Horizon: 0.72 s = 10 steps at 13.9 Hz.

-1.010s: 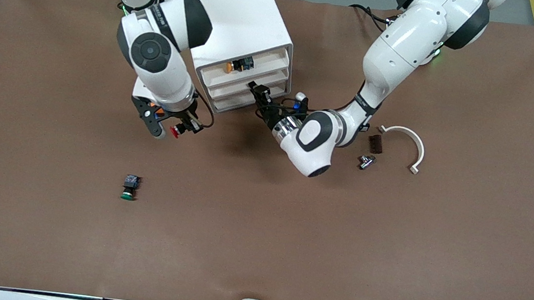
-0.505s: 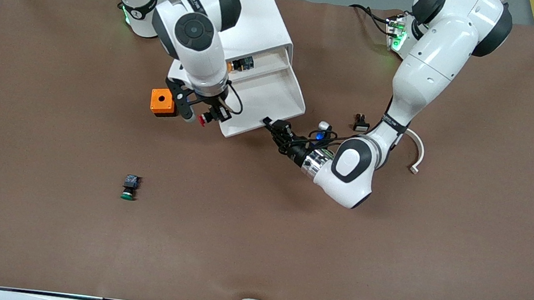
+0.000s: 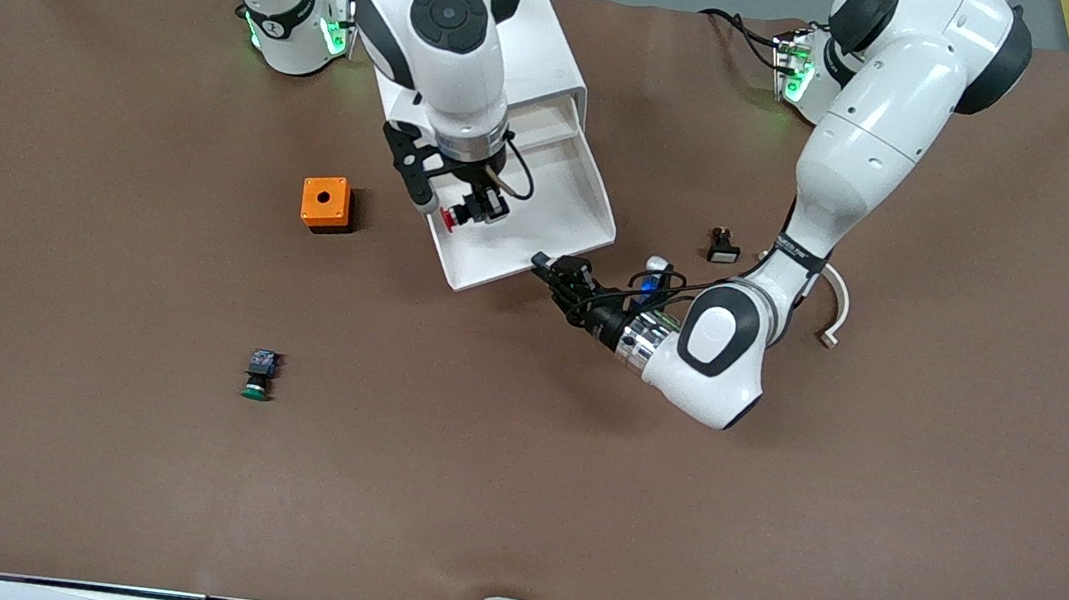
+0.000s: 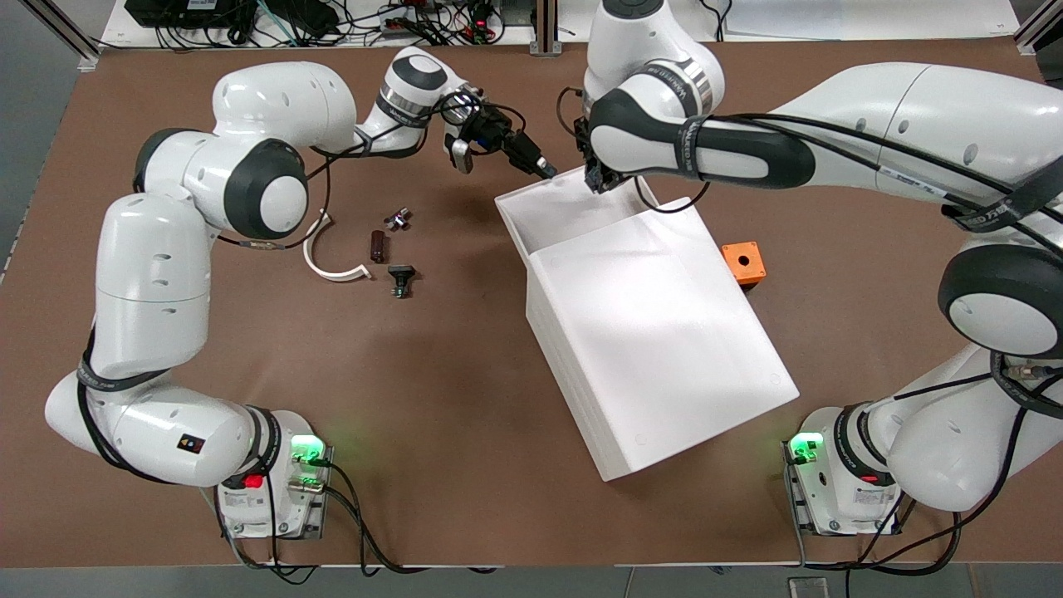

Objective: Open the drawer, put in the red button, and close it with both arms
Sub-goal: 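Pull the drawer open with the left gripper while the right gripper carries the button, then lower the red button into the open drawer and open the right gripper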

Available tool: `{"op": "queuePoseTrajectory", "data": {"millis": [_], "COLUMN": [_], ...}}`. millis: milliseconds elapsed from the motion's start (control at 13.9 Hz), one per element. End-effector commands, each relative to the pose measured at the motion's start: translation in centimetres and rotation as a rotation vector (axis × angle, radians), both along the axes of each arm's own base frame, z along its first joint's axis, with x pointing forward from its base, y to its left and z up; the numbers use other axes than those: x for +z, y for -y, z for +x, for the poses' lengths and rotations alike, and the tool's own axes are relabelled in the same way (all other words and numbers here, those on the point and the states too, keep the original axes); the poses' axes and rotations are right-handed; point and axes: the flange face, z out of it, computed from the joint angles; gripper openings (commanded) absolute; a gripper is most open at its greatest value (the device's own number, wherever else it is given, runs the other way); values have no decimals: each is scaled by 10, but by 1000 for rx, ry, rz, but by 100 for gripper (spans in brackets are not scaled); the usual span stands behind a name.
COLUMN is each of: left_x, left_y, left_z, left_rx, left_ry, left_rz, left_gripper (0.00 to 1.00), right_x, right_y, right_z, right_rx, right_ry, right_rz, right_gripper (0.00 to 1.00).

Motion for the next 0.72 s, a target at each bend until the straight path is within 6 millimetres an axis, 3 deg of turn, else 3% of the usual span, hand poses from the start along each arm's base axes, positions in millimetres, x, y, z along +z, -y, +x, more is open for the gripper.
{"op": "queuePoseTrajectory", "data": {"millis": [0, 216, 505, 577, 649], "left_x": [12, 20, 31, 33, 35], "left_y": [-12, -29, -61, -71, -80], "left_z": [17, 32, 52, 56, 59], "left_rx": [32, 45, 18, 6, -14], "left_ry": [24, 58, 182, 221, 268], "left_rz": [-38, -29, 24, 37, 53], "left_gripper": [100, 100, 100, 100, 100], "right_x": [-10, -23, -32, -35, -38], "right_y": [-26, -47, -59, -60, -60], "right_z": [-6, -5, -2, -3, -4], "right_rx": [-33, -55, -63, -60, -54], "right_ry": [8, 7, 3, 0, -3], "right_rz": [-9, -13, -16, -19, -25], "right_gripper": [0, 0, 0, 16, 99]}}
